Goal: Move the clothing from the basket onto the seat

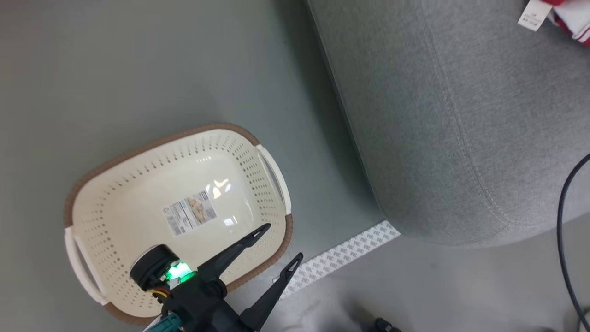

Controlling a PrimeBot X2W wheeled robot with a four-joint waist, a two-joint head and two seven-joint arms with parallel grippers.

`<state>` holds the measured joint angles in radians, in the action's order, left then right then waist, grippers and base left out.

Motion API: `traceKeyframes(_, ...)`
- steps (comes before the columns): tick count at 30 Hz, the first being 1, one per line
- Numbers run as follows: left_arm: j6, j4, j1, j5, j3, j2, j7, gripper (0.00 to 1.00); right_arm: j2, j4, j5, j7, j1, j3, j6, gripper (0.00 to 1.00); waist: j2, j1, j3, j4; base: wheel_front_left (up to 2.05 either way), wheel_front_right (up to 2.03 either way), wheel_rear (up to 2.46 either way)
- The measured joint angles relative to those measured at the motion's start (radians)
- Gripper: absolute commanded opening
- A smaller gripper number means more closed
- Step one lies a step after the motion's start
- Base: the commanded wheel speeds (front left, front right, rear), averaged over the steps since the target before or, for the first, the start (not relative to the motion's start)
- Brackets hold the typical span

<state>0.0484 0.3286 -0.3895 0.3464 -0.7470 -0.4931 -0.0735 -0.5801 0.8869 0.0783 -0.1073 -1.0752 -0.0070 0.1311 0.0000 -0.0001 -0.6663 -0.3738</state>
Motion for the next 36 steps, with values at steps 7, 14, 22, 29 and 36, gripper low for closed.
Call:
traceKeyframes(7,-0.011,-0.164,0.036,0.049,-0.002,0.05,-0.113,1.0,0.012,-0.029,-0.001,0.021,0.055,0.101,0.0,1.0,-0.0001,-0.0001,0.123,0.028,0.0,0.0,0.0)
traceKeyframes(14,0.024,-0.337,0.074,0.086,0.043,0.113,-0.175,1.0,0.032,-0.08,0.052,0.047,0.2,0.157,0.0,1.0,-0.0001,-0.0002,0.274,0.064,0.0,0.0,0.0)
traceKeyframes(22,0.062,-0.435,0.158,0.12,0.145,0.208,-0.189,1.0,0.083,-0.207,0.18,0.035,0.423,0.066,0.0,1.0,-0.0002,-0.0003,0.47,0.12,0.0,0.0,0.0)
traceKeyframes(29,0.113,-0.476,0.205,0.115,0.257,0.241,-0.19,1.0,0.193,-0.436,0.224,0.037,0.649,-0.047,0.0,1.0,-0.0002,-0.0002,0.597,0.206,0.0,0.0,0.0)
traceKeyframes(36,0.119,-0.47,0.227,0.055,0.327,0.263,-0.19,1.0,0.35,-0.673,0.188,0.054,0.846,-0.103,0.0,1.0,-0.0002,-0.0001,0.657,0.318,0.0,0.0,0.0)
